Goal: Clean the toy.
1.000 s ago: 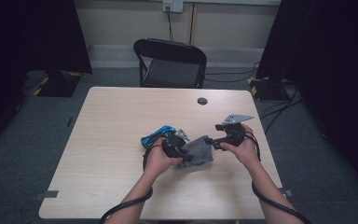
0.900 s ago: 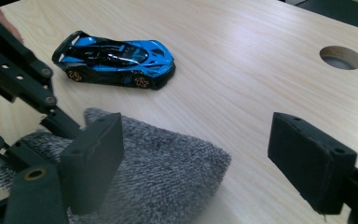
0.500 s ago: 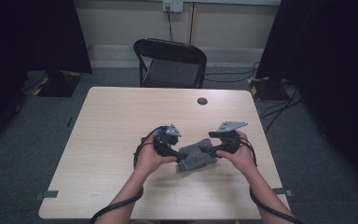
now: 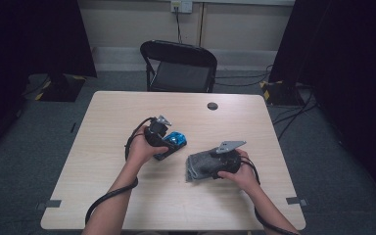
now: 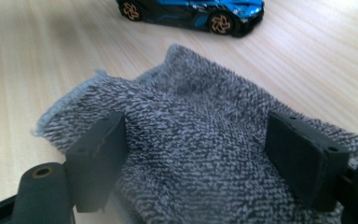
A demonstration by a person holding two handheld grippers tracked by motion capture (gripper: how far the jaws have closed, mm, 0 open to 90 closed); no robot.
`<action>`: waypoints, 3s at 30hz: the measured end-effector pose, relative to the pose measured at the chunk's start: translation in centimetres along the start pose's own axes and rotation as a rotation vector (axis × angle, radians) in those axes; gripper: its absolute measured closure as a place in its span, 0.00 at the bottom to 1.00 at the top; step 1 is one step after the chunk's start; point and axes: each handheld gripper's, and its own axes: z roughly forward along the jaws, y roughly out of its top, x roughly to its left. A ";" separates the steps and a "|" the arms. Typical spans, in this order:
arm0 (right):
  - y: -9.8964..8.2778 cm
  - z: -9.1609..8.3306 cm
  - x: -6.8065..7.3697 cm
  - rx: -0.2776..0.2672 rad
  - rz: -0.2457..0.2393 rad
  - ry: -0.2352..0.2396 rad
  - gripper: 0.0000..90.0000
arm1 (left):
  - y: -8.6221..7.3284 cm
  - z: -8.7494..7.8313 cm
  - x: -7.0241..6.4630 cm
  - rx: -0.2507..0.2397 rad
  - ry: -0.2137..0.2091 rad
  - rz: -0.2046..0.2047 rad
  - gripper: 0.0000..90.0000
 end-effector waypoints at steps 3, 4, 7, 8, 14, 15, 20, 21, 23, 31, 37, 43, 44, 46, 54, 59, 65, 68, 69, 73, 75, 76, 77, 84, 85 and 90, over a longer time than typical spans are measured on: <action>-0.5 0.2 -0.1 -0.017 0.012 0.001 0.23 | 0.2 1.1 0.6 0.003 0.002 -0.017 0.22; -0.7 0.2 -0.1 -0.019 0.012 0.000 0.23 | 0.3 1.5 0.6 0.004 0.003 -0.015 0.22; -0.9 0.2 -0.1 -0.027 0.030 -0.005 0.24 | 0.1 2.5 0.8 0.034 -0.014 -0.014 0.23; -0.9 0.3 0.0 -0.028 0.033 -0.008 0.23 | 0.0 2.8 0.8 0.041 -0.016 -0.009 0.24; -0.9 0.4 0.2 -0.015 0.008 -0.023 0.23 | -0.3 3.0 0.6 0.023 -0.005 0.041 0.25; -0.9 0.4 0.2 -0.016 0.009 -0.024 0.24 | -0.4 2.8 0.7 0.022 0.013 0.056 0.26; -0.9 0.4 0.4 -0.011 -0.001 -0.034 0.23 | -0.9 2.0 1.7 0.029 0.023 0.026 0.23; -0.9 0.5 0.3 -0.011 0.002 -0.032 0.23 | -1.0 2.1 1.8 0.035 0.023 0.022 0.23; -0.9 0.5 0.3 -0.011 0.007 -0.028 0.23 | -1.3 2.5 2.1 0.038 0.021 0.019 0.22; -0.9 0.5 0.3 -0.010 0.007 -0.027 0.23 | -1.2 3.1 2.2 -0.006 -0.054 0.026 0.24; -0.9 0.5 0.3 -0.011 0.007 -0.026 0.24 | -2.1 4.3 2.1 0.033 -0.047 0.010 0.17; -0.9 0.5 0.3 -0.011 0.002 -0.030 0.24 | -2.2 4.2 1.9 0.033 -0.021 0.068 0.25; -0.9 0.5 0.3 -0.011 0.003 -0.030 0.24 | -2.2 4.2 1.7 0.036 -0.022 0.068 0.28; -0.9 0.5 0.3 -0.010 0.002 -0.030 0.24 | -2.2 4.2 1.7 0.040 -0.018 0.073 0.28; -0.9 0.5 0.4 -0.009 0.001 -0.033 0.24 | -2.6 3.7 1.7 0.038 -0.014 0.024 0.29; -0.9 0.5 0.3 -0.009 0.004 -0.030 0.24 | -2.8 3.4 1.6 0.043 -0.005 0.008 0.29; -0.9 0.5 0.2 -0.008 0.013 -0.020 0.24 | -2.5 2.6 1.3 0.079 0.008 0.008 0.31; -0.9 0.5 0.1 -0.010 0.018 -0.015 0.24 | -3.0 2.5 1.3 0.070 0.011 -0.006 0.31; -0.9 0.5 0.1 -0.010 0.018 -0.015 0.24 | -3.0 2.4 1.4 0.070 0.012 -0.021 0.31; -0.9 0.5 0.2 -0.009 0.015 -0.017 0.24 | -2.9 2.1 1.3 0.091 0.017 -0.003 0.31; -0.9 0.5 0.1 -0.010 0.016 -0.016 0.24 | -2.8 2.0 1.1 0.100 0.019 0.008 0.31; -0.9 0.5 0.2 -0.009 0.015 -0.017 0.24 | -2.8 1.9 1.1 0.097 0.013 -0.001 0.31; -0.9 0.5 0.2 -0.009 0.015 -0.017 0.24 | -2.8 1.7 1.1 0.097 0.015 -0.006 0.31; -0.9 0.5 0.2 -0.007 0.014 -0.019 0.25 | -2.7 0.4 0.6 0.089 0.015 0.015 0.31; -0.9 0.5 0.2 -0.008 0.018 -0.019 0.25 | -2.7 0.2 0.5 0.086 0.014 0.017 0.31; -0.8 0.6 0.2 0.000 0.014 -0.029 0.27 | -2.9 -0.5 -0.2 0.079 -0.001 0.029 0.31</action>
